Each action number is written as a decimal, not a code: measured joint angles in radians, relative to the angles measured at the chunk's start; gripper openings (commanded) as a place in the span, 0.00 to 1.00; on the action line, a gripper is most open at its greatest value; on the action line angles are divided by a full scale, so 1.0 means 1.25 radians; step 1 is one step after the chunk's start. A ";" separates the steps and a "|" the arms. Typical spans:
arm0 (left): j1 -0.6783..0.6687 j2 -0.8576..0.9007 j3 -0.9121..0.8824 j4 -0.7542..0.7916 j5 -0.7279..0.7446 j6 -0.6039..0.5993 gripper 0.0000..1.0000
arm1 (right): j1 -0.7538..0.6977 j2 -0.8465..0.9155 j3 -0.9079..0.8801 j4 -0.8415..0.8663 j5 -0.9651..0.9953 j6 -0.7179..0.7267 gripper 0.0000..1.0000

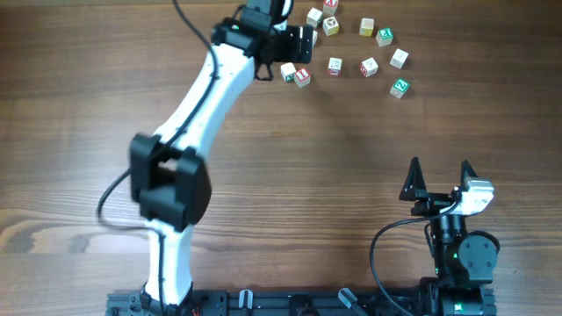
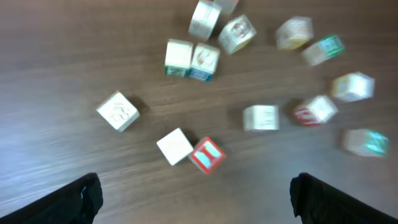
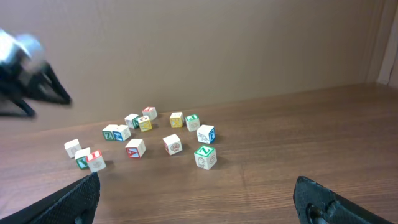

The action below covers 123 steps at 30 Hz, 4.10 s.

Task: Form a horizontal line

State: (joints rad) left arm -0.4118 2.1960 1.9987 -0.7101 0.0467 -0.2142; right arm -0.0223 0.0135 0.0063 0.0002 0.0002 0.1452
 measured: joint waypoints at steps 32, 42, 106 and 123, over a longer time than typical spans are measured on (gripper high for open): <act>0.002 0.212 -0.002 0.118 -0.058 -0.386 0.21 | 0.000 0.000 0.000 0.000 0.000 0.000 1.00; 0.010 0.168 0.014 -0.117 -0.064 -0.258 0.21 | 0.000 0.000 0.000 0.000 0.000 0.000 1.00; -0.089 -0.316 -0.212 0.060 -0.094 -0.128 1.00 | 0.000 0.000 0.000 0.000 0.000 0.000 1.00; 0.058 -0.593 -0.213 -0.389 -0.237 -0.180 1.00 | 0.000 0.000 0.000 0.005 -0.003 0.023 1.00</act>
State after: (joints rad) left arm -0.3389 1.4551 1.7329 -1.1965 -0.2489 -0.4389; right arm -0.0223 0.0135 0.0063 0.0063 -0.0032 0.1741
